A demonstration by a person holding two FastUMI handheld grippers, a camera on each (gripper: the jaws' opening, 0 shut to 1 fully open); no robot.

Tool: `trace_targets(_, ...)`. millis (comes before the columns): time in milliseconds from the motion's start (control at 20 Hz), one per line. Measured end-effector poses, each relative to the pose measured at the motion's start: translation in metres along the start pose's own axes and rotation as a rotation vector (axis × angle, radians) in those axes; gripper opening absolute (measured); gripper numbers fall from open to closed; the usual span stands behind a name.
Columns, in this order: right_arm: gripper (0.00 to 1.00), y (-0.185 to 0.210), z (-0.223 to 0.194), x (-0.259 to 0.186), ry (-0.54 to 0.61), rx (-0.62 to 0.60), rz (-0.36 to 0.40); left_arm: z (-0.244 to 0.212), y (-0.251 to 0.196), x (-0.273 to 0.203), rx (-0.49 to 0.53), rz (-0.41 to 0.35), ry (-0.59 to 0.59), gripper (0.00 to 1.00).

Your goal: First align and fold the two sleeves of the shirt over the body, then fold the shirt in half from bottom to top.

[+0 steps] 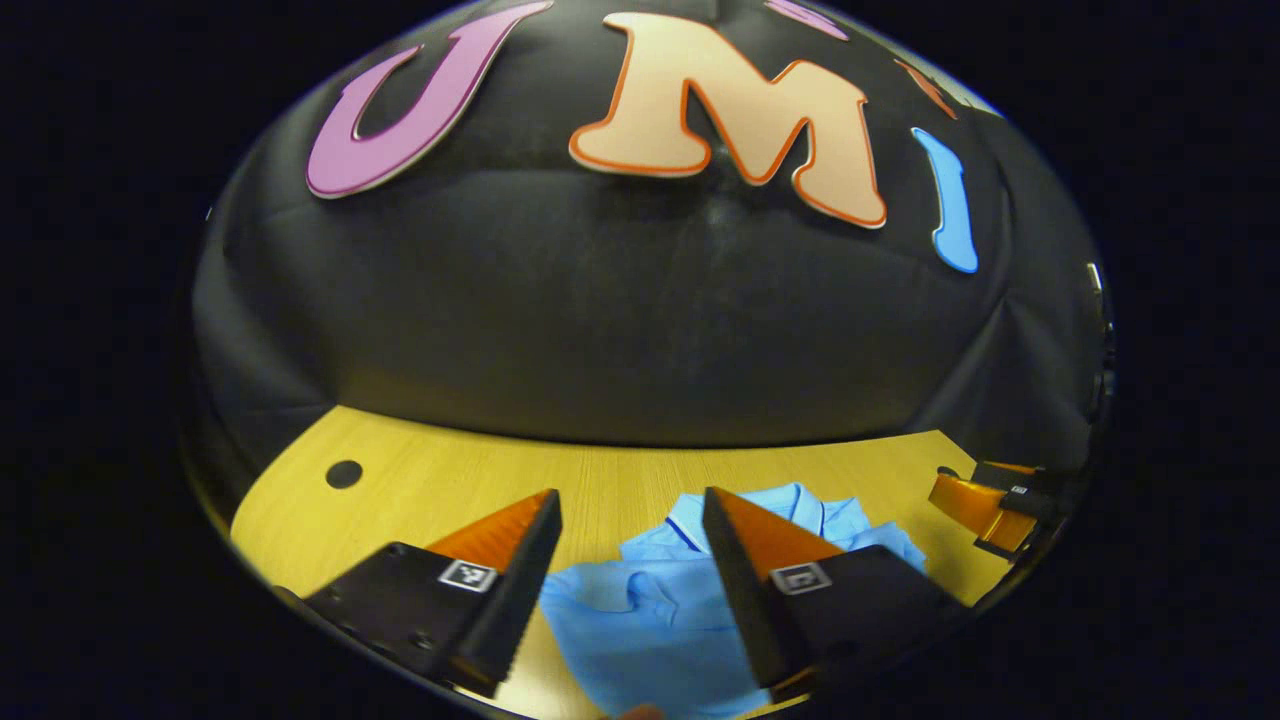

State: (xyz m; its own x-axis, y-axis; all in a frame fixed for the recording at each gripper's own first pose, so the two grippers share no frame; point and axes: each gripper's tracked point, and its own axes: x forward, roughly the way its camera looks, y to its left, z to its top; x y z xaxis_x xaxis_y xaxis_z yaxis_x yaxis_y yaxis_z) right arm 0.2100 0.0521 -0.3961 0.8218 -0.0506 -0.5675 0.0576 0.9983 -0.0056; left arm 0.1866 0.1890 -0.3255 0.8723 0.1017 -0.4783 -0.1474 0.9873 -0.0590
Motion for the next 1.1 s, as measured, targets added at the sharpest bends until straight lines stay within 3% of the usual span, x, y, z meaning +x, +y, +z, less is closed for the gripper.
trace_targets(50, 1.0, 0.001, 0.015, -0.016, -0.042, -0.01, 0.002, 0.009, -0.004, -0.011, 0.014, 0.006, -0.031, 0.94)
trace_targets(100, 1.0, 0.004, 0.029, -0.033, -0.083, -0.013, 0.018, 0.019, -0.007, -0.026, 0.027, 0.014, -0.061, 0.98)
trace_targets(250, 1.0, 0.006, 0.053, -0.084, -0.156, -0.022, 0.067, 0.04, -0.016, -0.073, 0.043, 0.054, -0.115, 0.96)
trace_targets(600, 1.0, -0.022, 0.084, -0.196, -0.269, -0.002, 0.102, 0.069, -0.054, -0.192, 0.09, 0.083, -0.221, 0.95)
trace_targets(750, 0.99, -0.041, 0.095, -0.239, -0.335, -0.005, 0.071, 0.077, -0.072, -0.228, 0.104, 0.066, -0.239, 0.95)
trace_targets(1100, 0.99, -0.033, 0.1, -0.299, -0.378, -0.036, 0.131, 0.087, -0.097, -0.277, 0.101, 0.047, -0.265, 0.95)
